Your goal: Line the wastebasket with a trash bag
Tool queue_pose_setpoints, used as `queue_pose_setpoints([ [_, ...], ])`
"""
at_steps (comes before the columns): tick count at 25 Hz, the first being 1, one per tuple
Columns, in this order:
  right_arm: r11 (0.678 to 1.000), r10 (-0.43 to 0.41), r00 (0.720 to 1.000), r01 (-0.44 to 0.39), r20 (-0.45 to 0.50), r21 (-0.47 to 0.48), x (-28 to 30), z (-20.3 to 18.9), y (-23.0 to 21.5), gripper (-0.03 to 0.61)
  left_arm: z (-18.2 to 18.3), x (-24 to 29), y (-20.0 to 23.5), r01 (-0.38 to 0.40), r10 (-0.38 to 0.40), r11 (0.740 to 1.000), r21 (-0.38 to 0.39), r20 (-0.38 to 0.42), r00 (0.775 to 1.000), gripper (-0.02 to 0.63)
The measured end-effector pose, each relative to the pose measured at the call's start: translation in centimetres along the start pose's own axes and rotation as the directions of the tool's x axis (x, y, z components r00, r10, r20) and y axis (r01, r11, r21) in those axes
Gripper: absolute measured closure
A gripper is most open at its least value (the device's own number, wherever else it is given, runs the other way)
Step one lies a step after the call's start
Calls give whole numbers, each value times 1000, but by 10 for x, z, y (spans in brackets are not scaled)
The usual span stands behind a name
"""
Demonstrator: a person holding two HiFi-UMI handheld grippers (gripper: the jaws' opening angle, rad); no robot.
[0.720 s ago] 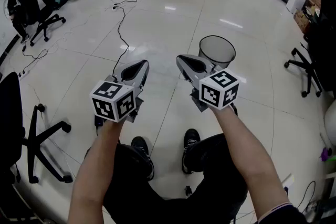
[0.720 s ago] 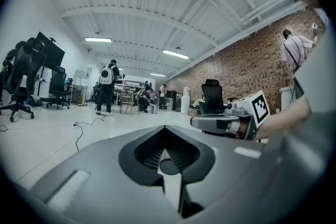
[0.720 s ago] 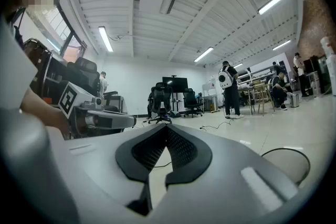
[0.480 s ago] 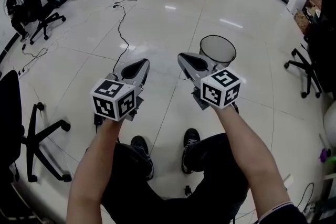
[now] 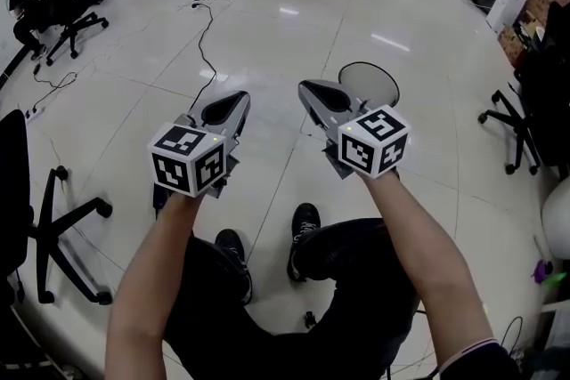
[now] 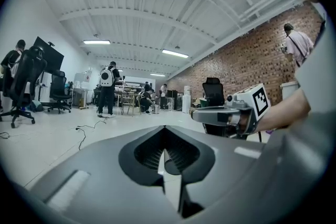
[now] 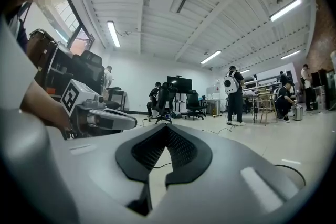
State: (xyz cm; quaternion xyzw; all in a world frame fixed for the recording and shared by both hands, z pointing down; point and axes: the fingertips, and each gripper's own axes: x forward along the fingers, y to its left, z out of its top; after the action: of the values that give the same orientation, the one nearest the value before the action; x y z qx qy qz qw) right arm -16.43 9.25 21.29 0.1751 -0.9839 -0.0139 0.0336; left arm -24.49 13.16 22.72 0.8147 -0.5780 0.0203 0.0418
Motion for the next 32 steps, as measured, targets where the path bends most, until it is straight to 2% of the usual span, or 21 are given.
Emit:
queue_pose_setpoints([
  [5, 1000, 6, 1000, -6, -6, -1, 12, 2, -15, 577, 0, 5, 12, -21, 22, 1000, 20, -5, 1000, 603],
  [14, 999, 37, 999, -37, -9, -7, 54, 4, -40, 577, -8, 22, 59, -78, 78, 997, 1, -28, 997, 603],
  [20, 999, 49, 999, -49, -18, -7, 71, -4, -63, 577, -12, 45, 81, -90, 89, 996, -10, -47, 995, 603],
  [27, 999, 52, 998, -52, -47, -11, 87, -25, -86, 577, -12, 76, 103, -89, 88, 996, -18, -54, 995, 603],
  [32, 998, 56, 995, -57, -77, -6, 104, -42, -98, 577, -32, 90, 123, -87, 85, 996, -24, -84, 993, 603],
])
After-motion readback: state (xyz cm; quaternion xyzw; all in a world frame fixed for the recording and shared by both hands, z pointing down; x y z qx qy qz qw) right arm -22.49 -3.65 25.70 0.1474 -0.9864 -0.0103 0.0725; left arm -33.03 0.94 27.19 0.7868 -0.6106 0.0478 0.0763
